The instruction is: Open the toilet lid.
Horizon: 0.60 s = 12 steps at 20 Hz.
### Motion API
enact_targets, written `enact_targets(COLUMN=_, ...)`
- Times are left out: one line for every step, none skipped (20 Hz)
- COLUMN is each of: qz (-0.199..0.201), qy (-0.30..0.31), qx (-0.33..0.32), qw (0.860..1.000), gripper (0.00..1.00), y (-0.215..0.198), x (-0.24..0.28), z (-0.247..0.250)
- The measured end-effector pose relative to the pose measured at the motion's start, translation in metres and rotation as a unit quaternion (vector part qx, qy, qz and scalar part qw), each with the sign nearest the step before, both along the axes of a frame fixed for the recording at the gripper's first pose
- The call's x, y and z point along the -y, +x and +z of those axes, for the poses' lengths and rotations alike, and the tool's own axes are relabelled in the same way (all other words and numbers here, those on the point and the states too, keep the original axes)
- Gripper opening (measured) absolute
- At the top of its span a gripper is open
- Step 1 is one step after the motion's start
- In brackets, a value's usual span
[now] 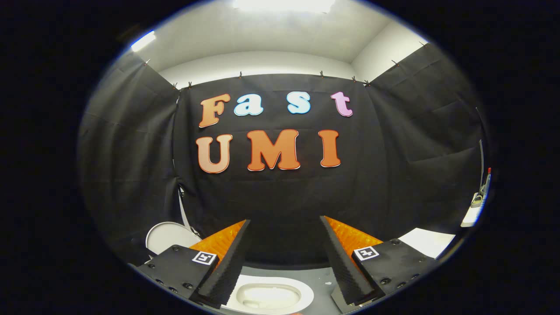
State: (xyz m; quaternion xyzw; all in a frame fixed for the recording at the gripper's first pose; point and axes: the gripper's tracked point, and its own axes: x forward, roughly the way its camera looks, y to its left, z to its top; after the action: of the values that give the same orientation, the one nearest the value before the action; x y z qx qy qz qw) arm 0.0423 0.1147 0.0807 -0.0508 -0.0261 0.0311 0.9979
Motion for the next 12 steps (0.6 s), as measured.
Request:
enact_targets(qz=-0.009, qy=-0.002, qx=0.007, qw=1.000, gripper=0.98, y=0.000, x=0.010, z=0.008)
enact_targets(qz=-0.010, qy=0.002, qx=0.011, qw=1.000, gripper=0.98, y=-0.001, x=0.017, z=0.014)
enact_targets(qz=-0.008, qy=0.005, qx=0.012, qw=1.000, gripper=0.98, y=-0.003, x=0.019, z=0.022)
enact_targets(qz=-0.010, qy=0.006, qx=0.013, qw=1.000, gripper=0.98, y=-0.003, x=0.022, z=0.022)
enact_targets(qz=-0.017, qy=0.004, qx=0.017, qw=1.000, gripper=0.98, y=0.000, x=0.032, z=0.023)
enact_targets(qz=-0.021, qy=0.001, qx=0.022, qw=1.000, gripper=0.98, y=-0.001, x=0.038, z=0.027)
enact_targets(qz=-0.022, qy=0.000, qx=0.026, qw=0.999, gripper=0.98, y=-0.002, x=0.040, z=0.029)
enact_targets(qz=-0.021, qy=-0.001, qx=0.028, qw=0.999, gripper=0.98, y=-0.003, x=0.038, z=0.029)
enact_targets(qz=-0.020, qy=-0.004, qx=0.027, qw=0.999, gripper=0.98, y=-0.003, x=0.037, z=0.026)
enact_targets(qz=-0.022, qy=-0.010, qx=0.026, qw=0.999, gripper=0.98, y=-0.002, x=0.037, z=0.024)
enact_targets(qz=-0.024, qy=-0.017, qx=0.026, qw=0.999, gripper=0.98, y=-0.001, x=0.038, z=0.021)
enact_targets(qz=-0.023, qy=-0.022, qx=0.025, qw=0.999, gripper=0.98, y=0.000, x=0.036, z=0.017)
